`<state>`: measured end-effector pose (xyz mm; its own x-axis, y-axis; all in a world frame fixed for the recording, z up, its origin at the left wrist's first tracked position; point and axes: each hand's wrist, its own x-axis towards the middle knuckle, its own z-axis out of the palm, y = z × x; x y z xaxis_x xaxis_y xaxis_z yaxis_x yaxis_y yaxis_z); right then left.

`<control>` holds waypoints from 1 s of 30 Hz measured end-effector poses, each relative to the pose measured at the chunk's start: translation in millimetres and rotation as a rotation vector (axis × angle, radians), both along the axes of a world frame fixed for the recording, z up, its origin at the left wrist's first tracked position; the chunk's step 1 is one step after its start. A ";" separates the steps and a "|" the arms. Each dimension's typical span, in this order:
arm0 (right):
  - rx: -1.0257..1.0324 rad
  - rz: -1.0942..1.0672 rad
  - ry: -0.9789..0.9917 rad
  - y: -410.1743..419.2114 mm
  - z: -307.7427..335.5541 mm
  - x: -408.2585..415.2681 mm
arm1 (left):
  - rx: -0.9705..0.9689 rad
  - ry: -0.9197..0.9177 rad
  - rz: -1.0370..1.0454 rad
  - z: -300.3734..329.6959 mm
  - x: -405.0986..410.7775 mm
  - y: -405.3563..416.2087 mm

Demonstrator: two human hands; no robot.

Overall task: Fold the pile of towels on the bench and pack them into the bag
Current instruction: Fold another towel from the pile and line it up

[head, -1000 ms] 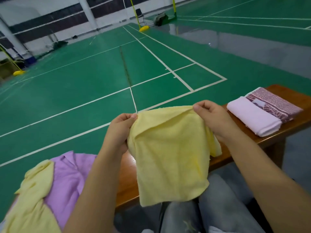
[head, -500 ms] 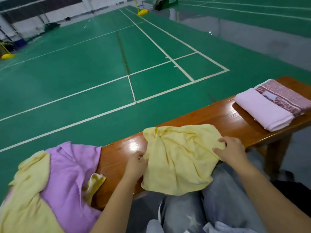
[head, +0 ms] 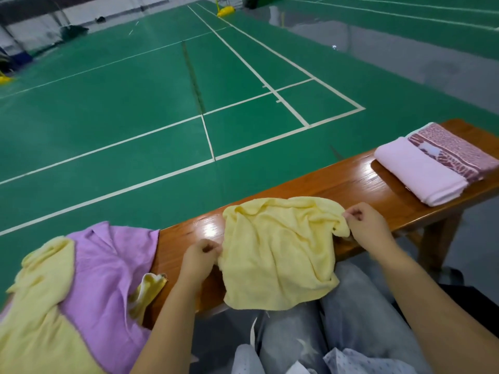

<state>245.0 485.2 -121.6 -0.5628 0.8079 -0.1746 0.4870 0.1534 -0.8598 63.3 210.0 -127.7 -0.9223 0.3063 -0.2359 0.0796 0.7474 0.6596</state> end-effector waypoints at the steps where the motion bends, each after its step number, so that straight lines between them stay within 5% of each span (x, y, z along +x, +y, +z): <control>1: -0.072 -0.019 0.076 -0.3 7.8 -3.2 | 0.126 -0.054 0.065 5.7 -2.0 -4.9; 4: -0.259 -0.039 0.218 -2.1 29.0 -13.1 | 0.530 -0.288 0.318 24.5 -16.7 -19.9; 6: -0.283 -0.019 0.236 -5.8 35.9 -20.0 | 0.633 -0.394 0.436 30.4 -26.7 -29.8; 12: 0.127 0.070 -0.150 -21.2 6.4 -23.2 | 0.098 -0.176 0.351 4.9 -13.8 -43.4; 18: 0.404 0.010 -0.040 -49.6 -15.4 -10.5 | -0.149 0.035 0.088 -23.7 -11.1 -56.3; 24: 0.309 0.176 -0.354 -54.2 -29.2 -1.7 | -0.388 0.169 -0.133 -28.7 -6.4 -52.2; 30: 0.146 0.060 -0.065 -39.9 -17.5 8.3 | -0.301 0.220 -0.074 -19.7 -3.0 -47.0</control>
